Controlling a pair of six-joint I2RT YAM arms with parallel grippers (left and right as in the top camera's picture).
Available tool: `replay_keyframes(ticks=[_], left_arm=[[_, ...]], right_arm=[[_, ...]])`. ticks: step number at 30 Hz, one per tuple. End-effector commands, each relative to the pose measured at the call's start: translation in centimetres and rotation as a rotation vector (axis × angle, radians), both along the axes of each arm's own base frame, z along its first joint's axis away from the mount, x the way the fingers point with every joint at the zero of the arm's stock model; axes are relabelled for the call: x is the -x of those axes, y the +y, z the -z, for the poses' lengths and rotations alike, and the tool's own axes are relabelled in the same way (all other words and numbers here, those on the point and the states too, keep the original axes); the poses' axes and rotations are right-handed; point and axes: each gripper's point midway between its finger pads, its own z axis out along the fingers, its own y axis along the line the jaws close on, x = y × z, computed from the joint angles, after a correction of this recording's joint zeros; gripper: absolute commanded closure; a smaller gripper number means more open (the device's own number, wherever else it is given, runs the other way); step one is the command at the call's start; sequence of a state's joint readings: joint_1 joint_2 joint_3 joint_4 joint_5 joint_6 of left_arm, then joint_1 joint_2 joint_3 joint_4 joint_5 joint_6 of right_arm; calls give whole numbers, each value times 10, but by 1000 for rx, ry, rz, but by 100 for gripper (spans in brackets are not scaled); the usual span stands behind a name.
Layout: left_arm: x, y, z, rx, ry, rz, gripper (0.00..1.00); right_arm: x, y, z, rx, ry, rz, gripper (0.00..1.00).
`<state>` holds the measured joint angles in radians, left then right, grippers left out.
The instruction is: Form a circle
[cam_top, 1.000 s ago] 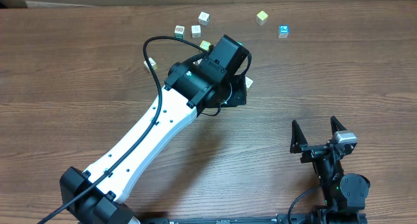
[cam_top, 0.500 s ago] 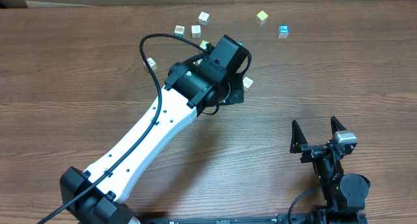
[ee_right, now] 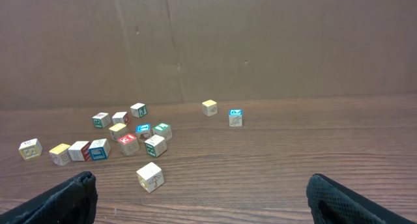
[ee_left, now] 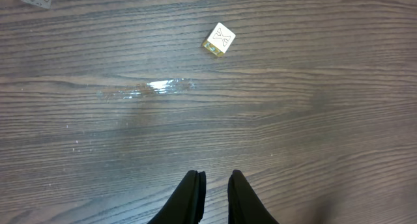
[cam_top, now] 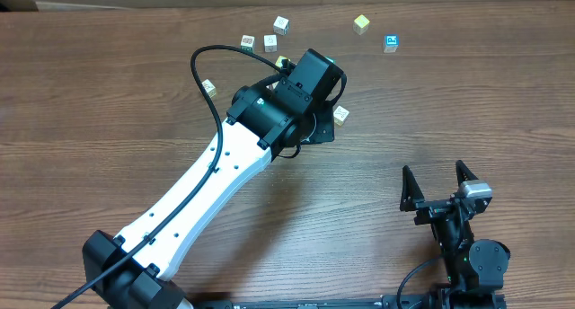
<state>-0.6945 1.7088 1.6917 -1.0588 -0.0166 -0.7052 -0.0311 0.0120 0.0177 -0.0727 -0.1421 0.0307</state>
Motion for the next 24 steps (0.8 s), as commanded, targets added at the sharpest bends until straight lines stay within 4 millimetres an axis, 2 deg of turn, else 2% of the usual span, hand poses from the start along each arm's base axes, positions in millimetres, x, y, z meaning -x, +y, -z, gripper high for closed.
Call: replay_keyframes(ticks=[1, 12, 17, 18, 22, 24], left_arm=[[-4, -2, -6, 1, -18, -18, 88], [-3, -1, -5, -2, -16, -16, 87], [-3, -2, -5, -1, -15, -15, 80], [-3, -2, -5, 1, -14, -14, 77], [-3, -2, -5, 1, -14, -14, 45], [-3, -2, -5, 1, -14, -14, 43]], right_arm=[[0, 2, 2, -6, -1, -7, 0], [0, 2, 2, -6, -1, -7, 0], [0, 2, 2, -6, -1, -7, 0], [0, 2, 2, -6, -1, -7, 0], [0, 2, 2, -6, -1, -7, 0], [0, 1, 2, -6, -1, -6, 0]])
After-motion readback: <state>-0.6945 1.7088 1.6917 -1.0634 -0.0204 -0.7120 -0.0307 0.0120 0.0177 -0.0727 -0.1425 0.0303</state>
